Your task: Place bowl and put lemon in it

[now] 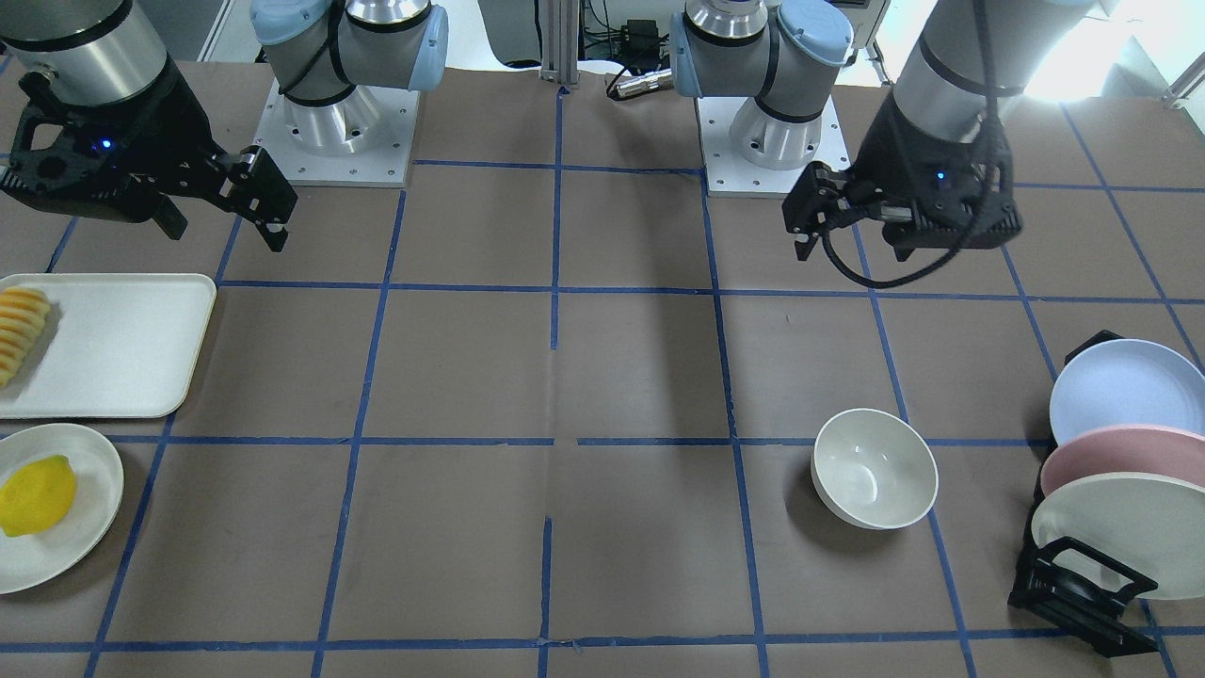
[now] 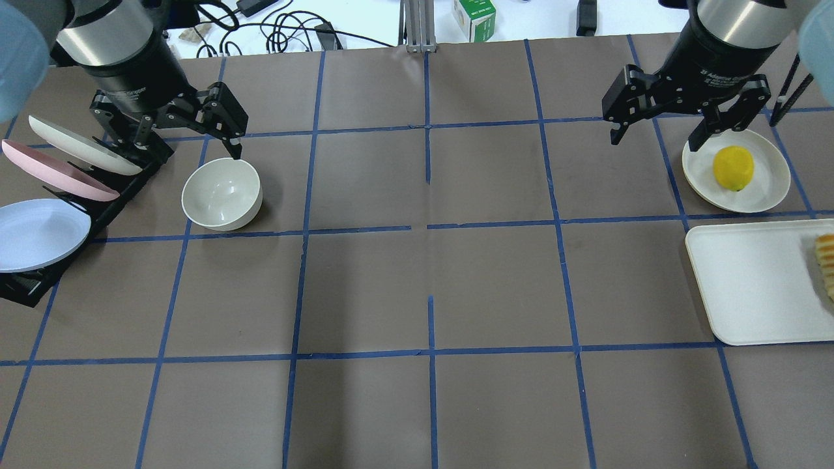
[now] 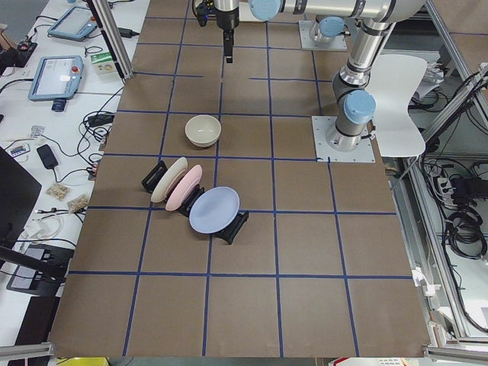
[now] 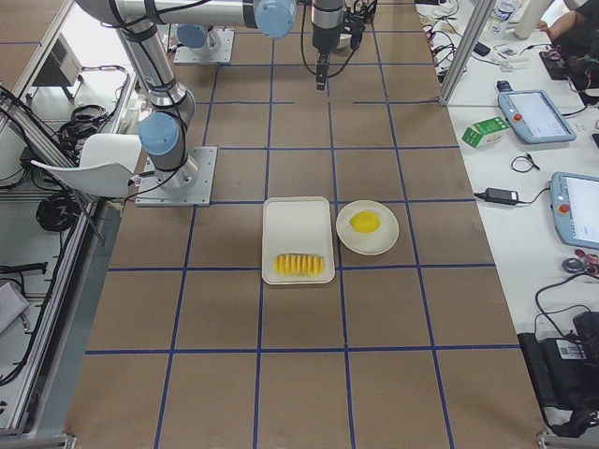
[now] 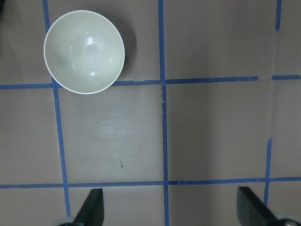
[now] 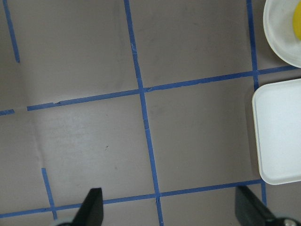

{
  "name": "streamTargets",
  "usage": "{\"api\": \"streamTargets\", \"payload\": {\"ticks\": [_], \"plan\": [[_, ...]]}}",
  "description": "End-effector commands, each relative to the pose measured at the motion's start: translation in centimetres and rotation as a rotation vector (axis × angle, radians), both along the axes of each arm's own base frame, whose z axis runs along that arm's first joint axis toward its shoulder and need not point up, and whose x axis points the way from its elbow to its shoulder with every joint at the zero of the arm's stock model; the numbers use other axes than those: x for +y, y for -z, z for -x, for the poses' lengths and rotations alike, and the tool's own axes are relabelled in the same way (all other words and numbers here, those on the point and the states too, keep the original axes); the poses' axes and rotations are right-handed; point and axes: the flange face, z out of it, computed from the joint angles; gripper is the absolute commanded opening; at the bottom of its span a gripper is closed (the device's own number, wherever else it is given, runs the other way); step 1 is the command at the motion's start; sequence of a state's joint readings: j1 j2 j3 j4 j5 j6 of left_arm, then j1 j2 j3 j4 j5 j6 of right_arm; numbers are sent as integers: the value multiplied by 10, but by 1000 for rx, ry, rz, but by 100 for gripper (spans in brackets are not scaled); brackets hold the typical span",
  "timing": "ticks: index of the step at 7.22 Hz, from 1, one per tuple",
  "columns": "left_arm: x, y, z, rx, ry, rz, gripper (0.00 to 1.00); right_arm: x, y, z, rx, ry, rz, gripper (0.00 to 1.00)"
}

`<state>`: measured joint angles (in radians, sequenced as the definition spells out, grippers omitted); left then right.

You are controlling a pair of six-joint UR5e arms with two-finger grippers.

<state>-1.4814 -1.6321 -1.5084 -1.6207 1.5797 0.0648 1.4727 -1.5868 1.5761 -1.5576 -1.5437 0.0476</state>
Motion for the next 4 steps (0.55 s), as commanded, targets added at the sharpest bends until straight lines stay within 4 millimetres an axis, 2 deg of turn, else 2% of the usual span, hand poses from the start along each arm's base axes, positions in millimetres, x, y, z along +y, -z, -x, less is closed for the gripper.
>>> {"api": "streamTargets", "payload": {"ticks": [1,2,3,4], "plan": [[-63,76,-88,11,-22,-3,100,-13,15,26,3,44,-30,100],[-93,117,-103,17,-25,22,100,-21,25,69,66,102,-62,100],[-105,151,-112,23,-32,-9,100,-36,41,111,112,127,-94,100],[-109,177,-125,31,40,-31,100,-56,52,144,129,94,-26,100]]}}
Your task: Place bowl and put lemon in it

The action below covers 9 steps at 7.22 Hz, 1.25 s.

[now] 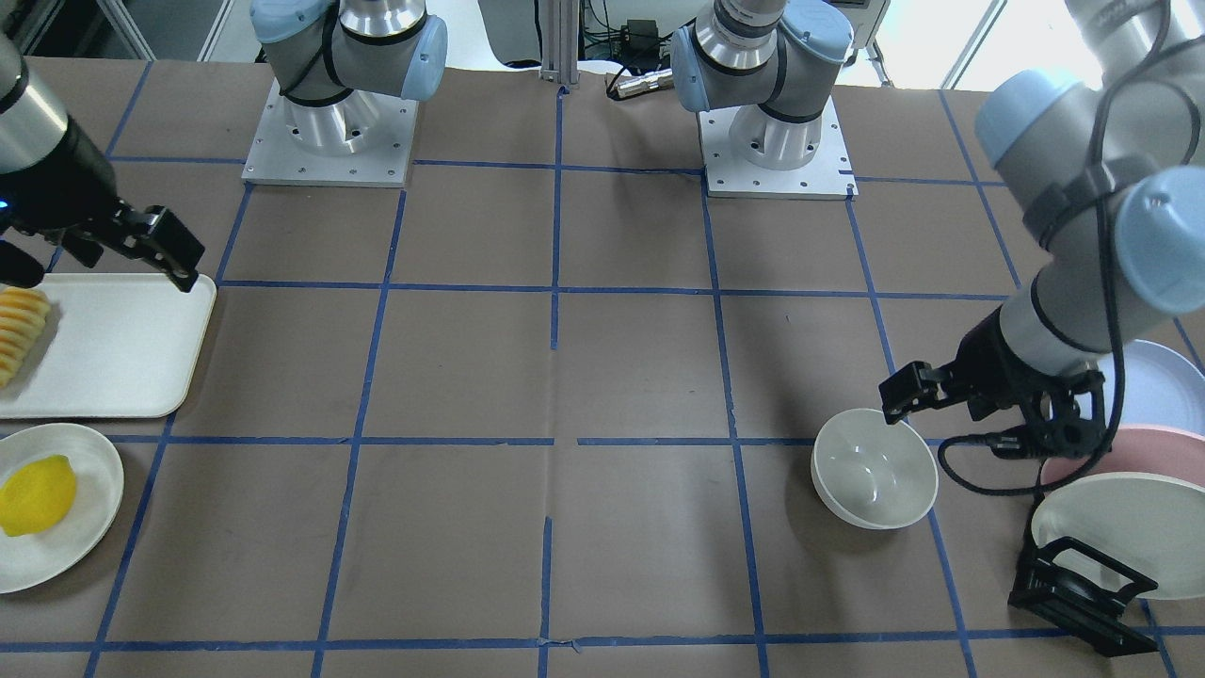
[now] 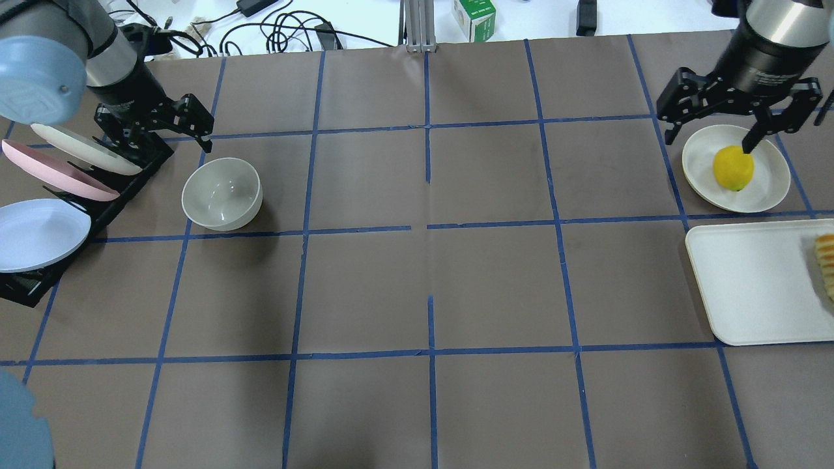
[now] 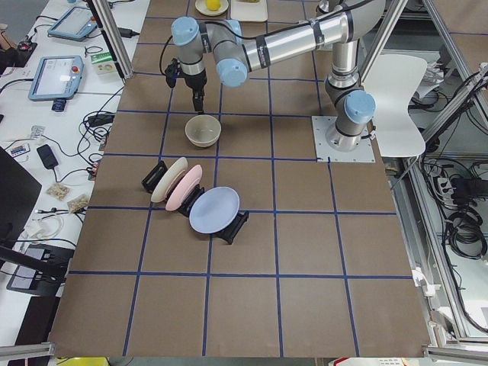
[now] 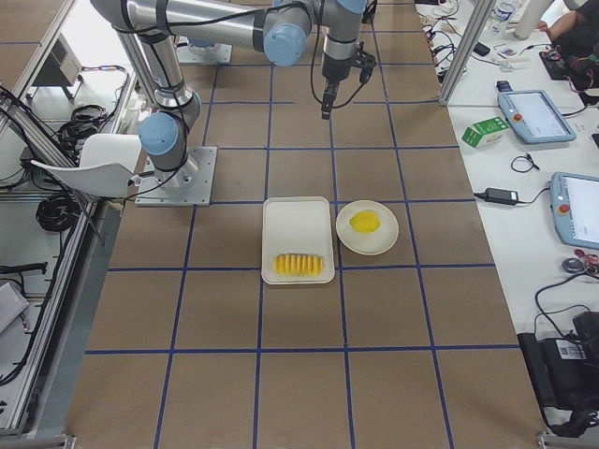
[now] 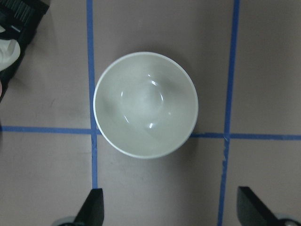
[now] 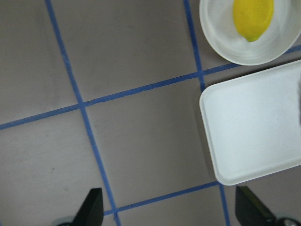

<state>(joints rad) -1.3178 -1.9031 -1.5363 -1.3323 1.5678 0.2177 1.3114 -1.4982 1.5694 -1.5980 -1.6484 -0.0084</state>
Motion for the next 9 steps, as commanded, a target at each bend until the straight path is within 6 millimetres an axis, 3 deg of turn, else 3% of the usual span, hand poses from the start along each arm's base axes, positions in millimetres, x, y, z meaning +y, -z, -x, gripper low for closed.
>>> {"api": "streamTargets", "payload": {"ticks": [1,2,3,5,6,7,9], "plan": [[-10,63,-52,13,81,-9,100,-35,33,67,32,-46,40,100],[-3,92,-66,21,58,-10,100,-54,57,77,38,-107,50,100],[8,117,-60,63,0,5,100,-72,82,88,47,-172,63,100],[15,130,-59,69,8,-5,97,-87,123,136,41,-249,59,100],[16,135,-59,69,6,-15,79,-93,139,158,56,-273,74,100],[15,136,-59,70,6,-16,52,-98,159,172,54,-256,78,100],[13,138,-61,69,12,-17,9,-114,210,184,59,-240,90,100]]}}
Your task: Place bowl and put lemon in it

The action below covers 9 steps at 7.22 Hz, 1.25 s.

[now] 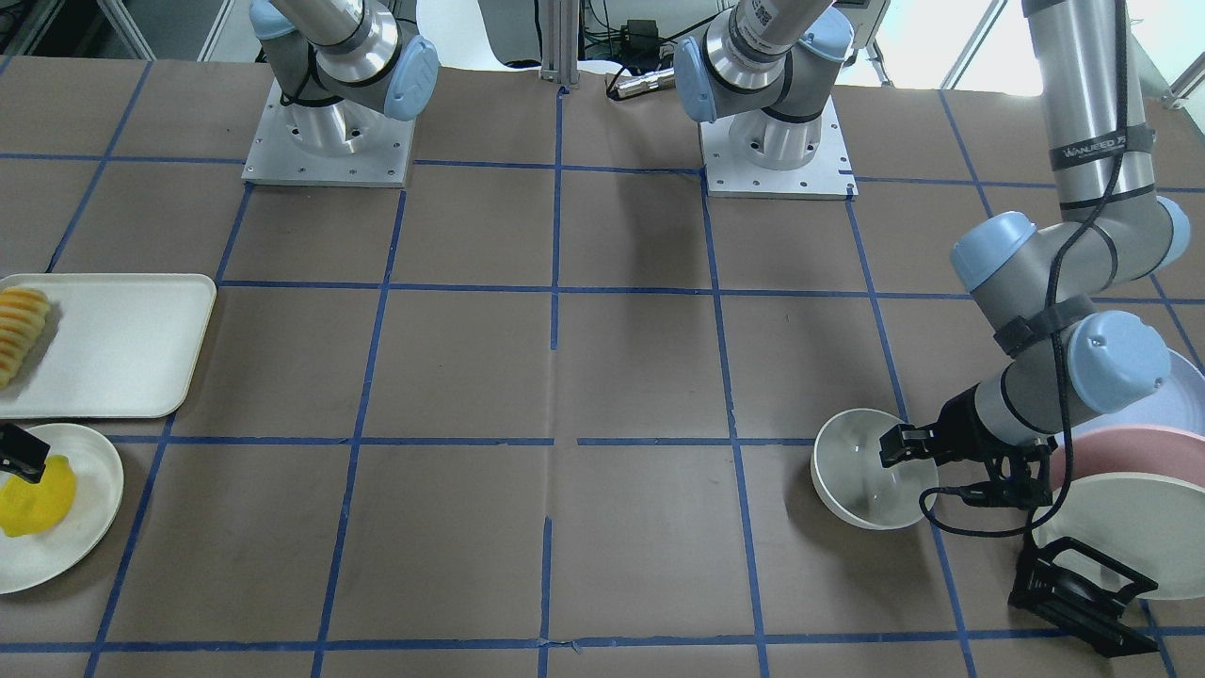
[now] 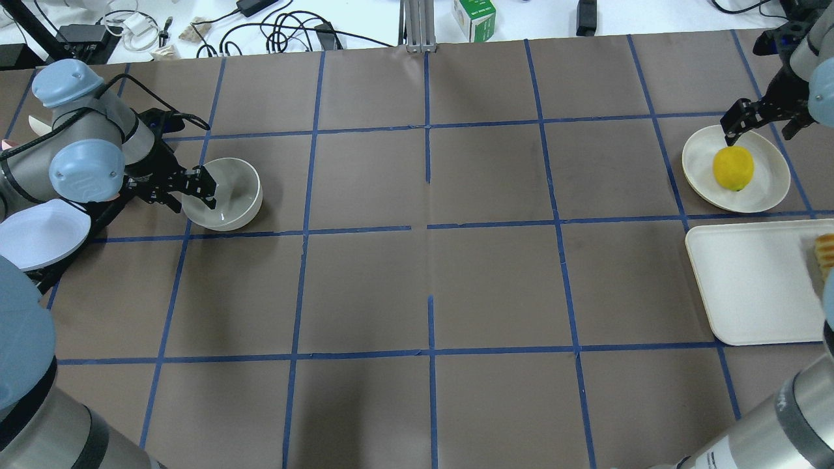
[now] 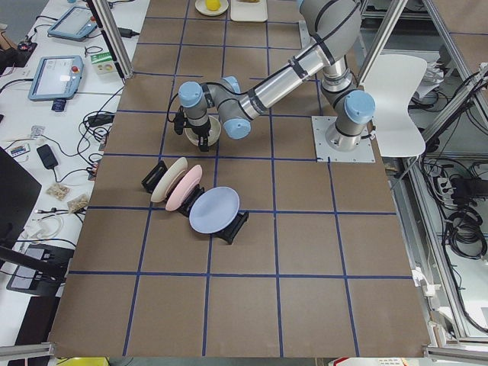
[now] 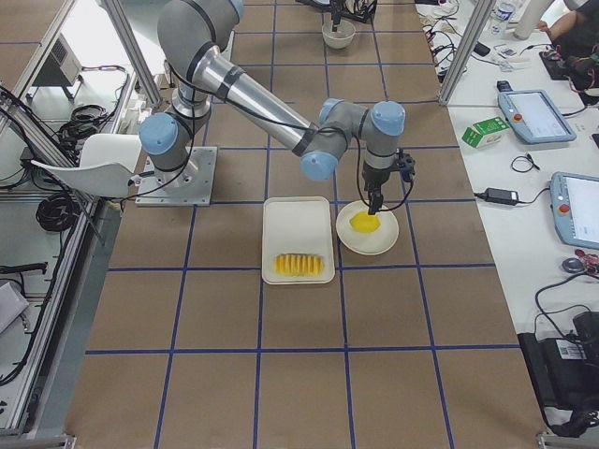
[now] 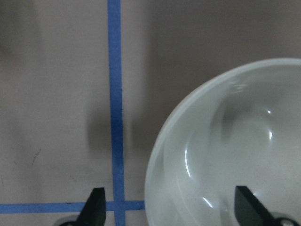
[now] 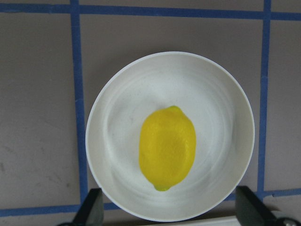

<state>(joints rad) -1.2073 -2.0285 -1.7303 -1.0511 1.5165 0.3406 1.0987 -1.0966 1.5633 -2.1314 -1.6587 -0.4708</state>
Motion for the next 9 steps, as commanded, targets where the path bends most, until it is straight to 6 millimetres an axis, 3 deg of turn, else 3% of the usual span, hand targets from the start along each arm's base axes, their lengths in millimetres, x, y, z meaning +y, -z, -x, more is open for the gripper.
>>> {"api": "streamTargets", "payload": {"ticks": [1,3,4,5,6,7,8,9], "plan": [[-2,3,-2,5,33,0,0,-8,45,9,-10,32,-10,100],[-4,-5,-3,-6,45,12,0,-11,62,10,-20,35,-30,100],[-6,-18,-4,-16,45,30,0,-9,68,9,-27,34,-41,100],[-8,-35,9,-7,60,15,0,-13,74,9,-49,34,-35,96],[-1,-52,32,30,79,27,0,-14,73,7,-66,43,-25,47],[1,-68,80,61,128,58,0,-13,70,7,-63,51,-28,0],[9,-74,132,69,117,55,0,-13,64,7,-61,53,-26,0],[21,-66,197,81,80,27,0,-10,37,4,-44,52,5,0]]}}
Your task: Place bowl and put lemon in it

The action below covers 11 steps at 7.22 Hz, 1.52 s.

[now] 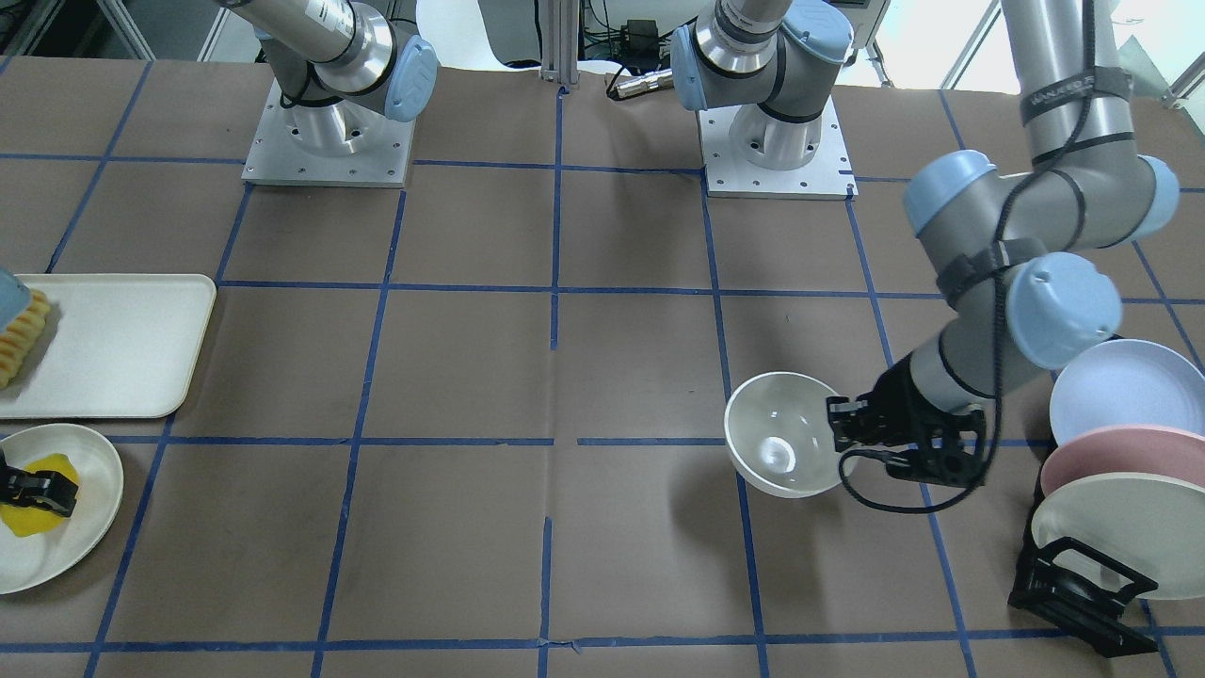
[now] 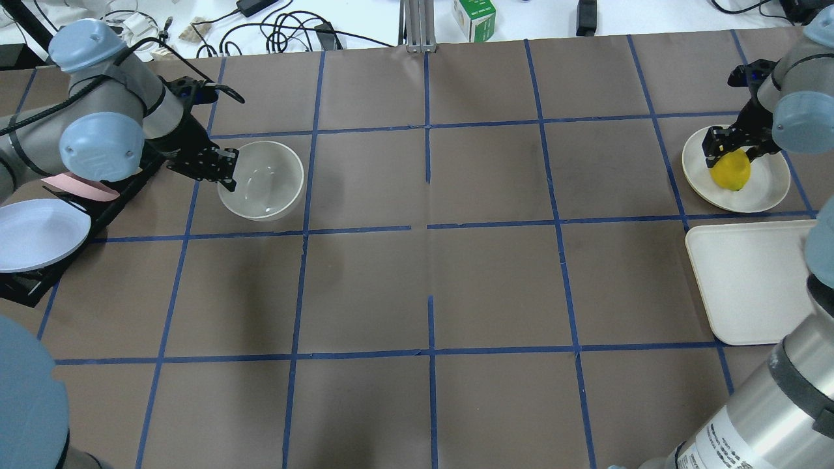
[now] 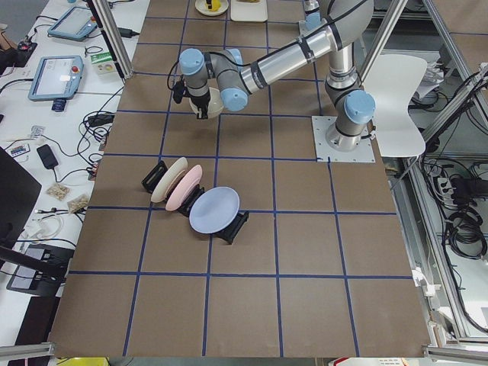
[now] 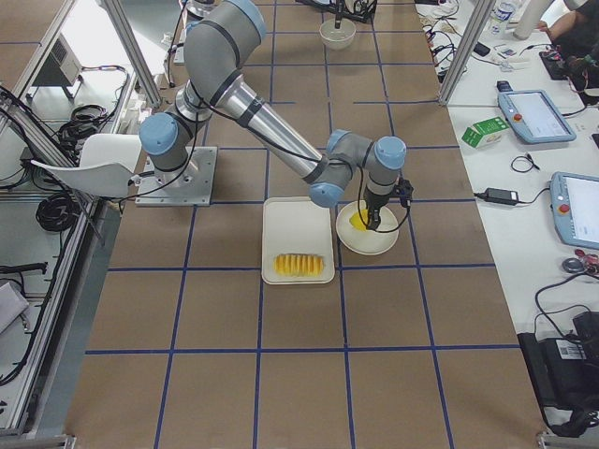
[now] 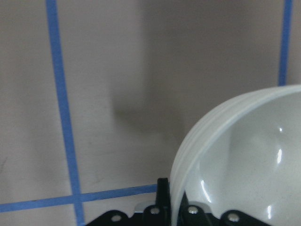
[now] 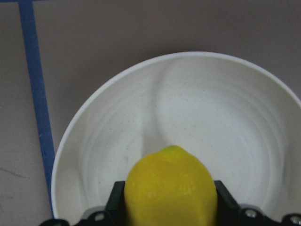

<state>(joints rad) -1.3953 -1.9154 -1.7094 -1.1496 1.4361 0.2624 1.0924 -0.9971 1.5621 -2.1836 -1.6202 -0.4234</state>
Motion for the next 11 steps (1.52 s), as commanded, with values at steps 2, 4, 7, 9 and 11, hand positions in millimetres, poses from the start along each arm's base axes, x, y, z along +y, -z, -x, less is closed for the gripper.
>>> {"api": "streamTargets", "payload": {"ticks": [2,4,7,9,11], "plan": [[35,15,171,21,-67,-36,0,19,-95,-34,7,53,42,0],[33,40,202,26,-92,-15,0,24,-149,-109,-14,59,35,0],[40,67,235,24,-23,-14,0,25,-177,-213,-137,109,68,0],[34,64,234,22,-64,-8,76,33,-170,-317,-173,141,53,0],[15,8,192,30,-96,65,91,35,-158,-357,-205,121,41,0]]}}
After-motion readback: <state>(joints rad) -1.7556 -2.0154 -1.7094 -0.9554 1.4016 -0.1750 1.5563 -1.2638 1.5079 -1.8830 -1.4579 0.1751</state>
